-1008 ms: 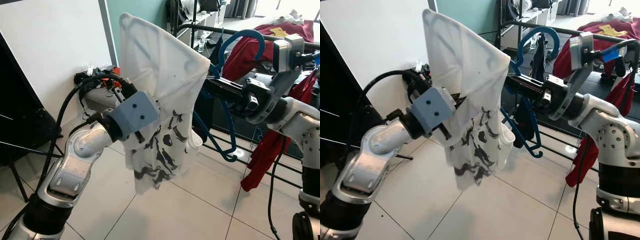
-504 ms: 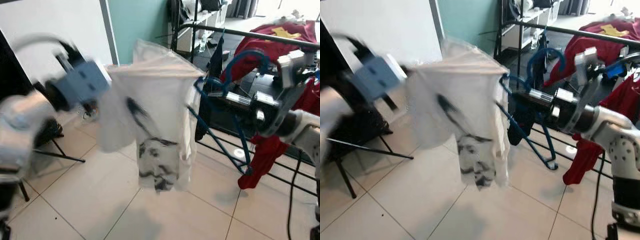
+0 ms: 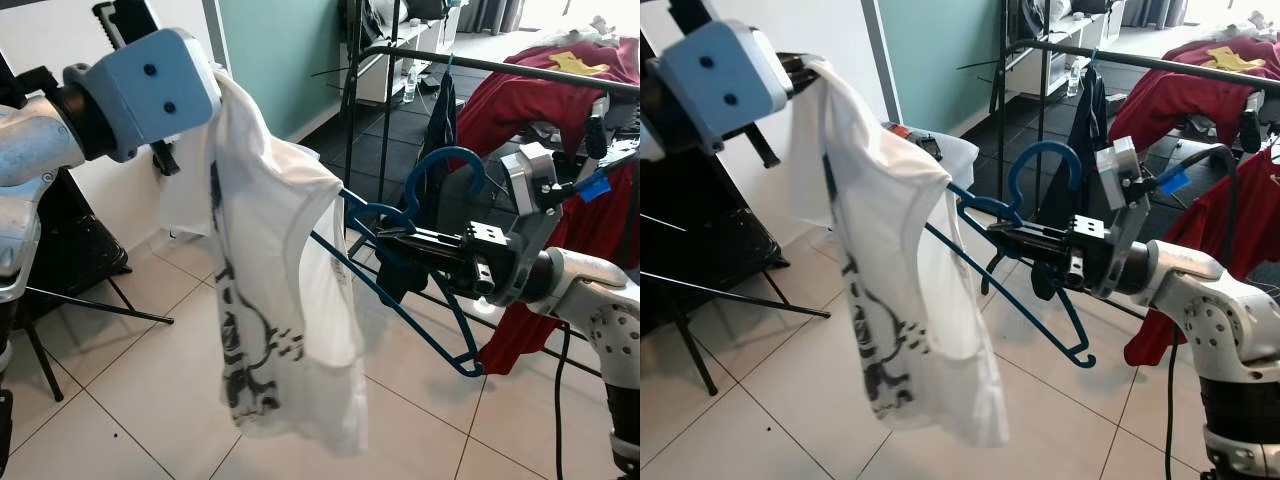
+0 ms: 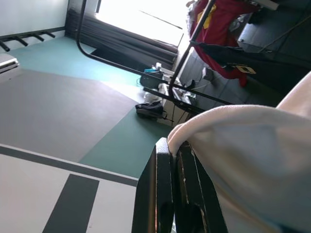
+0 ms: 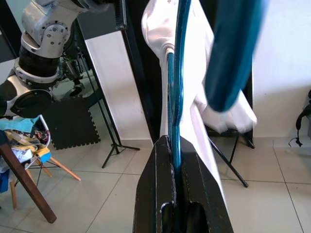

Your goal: Hang hanger

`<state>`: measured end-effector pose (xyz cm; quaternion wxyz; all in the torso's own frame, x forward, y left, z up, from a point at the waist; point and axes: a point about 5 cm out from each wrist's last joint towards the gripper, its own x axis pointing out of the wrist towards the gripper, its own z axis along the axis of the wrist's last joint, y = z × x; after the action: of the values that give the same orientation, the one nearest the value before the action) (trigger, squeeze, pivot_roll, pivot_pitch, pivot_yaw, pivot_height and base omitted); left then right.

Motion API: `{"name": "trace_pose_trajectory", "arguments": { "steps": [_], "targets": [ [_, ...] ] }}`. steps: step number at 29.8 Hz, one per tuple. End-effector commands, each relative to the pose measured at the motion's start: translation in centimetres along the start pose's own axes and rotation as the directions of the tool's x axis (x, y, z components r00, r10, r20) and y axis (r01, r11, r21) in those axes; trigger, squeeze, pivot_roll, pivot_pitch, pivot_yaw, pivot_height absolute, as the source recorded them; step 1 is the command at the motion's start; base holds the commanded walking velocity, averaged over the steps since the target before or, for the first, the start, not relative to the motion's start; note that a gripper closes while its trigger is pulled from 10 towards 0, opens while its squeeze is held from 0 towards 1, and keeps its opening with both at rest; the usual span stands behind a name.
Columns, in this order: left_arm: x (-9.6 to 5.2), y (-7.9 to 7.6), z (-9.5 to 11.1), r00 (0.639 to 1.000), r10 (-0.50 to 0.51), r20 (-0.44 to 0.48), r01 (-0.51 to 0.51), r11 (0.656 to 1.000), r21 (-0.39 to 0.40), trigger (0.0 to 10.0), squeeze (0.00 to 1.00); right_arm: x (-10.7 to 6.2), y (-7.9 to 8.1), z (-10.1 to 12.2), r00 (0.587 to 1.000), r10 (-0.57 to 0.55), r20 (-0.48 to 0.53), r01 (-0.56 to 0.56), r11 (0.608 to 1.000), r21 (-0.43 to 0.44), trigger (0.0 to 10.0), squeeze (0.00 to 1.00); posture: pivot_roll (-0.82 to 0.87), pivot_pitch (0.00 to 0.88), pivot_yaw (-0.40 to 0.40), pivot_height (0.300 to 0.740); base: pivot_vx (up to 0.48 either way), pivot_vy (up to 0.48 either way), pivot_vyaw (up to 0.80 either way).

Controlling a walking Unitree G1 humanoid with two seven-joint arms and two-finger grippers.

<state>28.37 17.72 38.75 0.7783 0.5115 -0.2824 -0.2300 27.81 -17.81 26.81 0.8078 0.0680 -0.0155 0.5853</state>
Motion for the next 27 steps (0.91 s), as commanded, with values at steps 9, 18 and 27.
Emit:
{"name": "trace_pose_trajectory", "arguments": {
  "steps": [9, 18, 27],
  "targets": [
    [0.0, 1.3, 0.3, 1.0, -0.014, 0.013, 0.014, 1.0, 0.001, 0.5, 0.0, 2.5, -1.0, -1.3, 0.993, -0.108, -0.039, 0.104, 0.99, -0.091, 10.0, 0.0, -0.03, 0.039, 0.088, 0.74, 0.0, 0.0, 0.0],
    [-1.1, 4.8, -0.3, 0.995, 0.08, -0.057, -0.076, 0.995, 0.067, 0.6, 0.0, 3.1, 0.2, 1.5, 0.954, -0.007, 0.301, 0.006, 1.0, 0.006, 10.0, 0.0, -0.03, 0.039, 0.088, 0.74, 0.0, 0.0, 0.0],
    [-0.9, 7.6, 1.6, 0.984, 0.176, 0.031, -0.174, 0.983, -0.059, 0.9, 0.0, 4.4, 0.8, -0.8, 0.968, 0.029, 0.249, -0.038, 0.999, 0.033, 10.0, 0.0, -0.02, 0.035, 0.089, 0.74, 0.0, 0.0, 0.0]
  ]
}}
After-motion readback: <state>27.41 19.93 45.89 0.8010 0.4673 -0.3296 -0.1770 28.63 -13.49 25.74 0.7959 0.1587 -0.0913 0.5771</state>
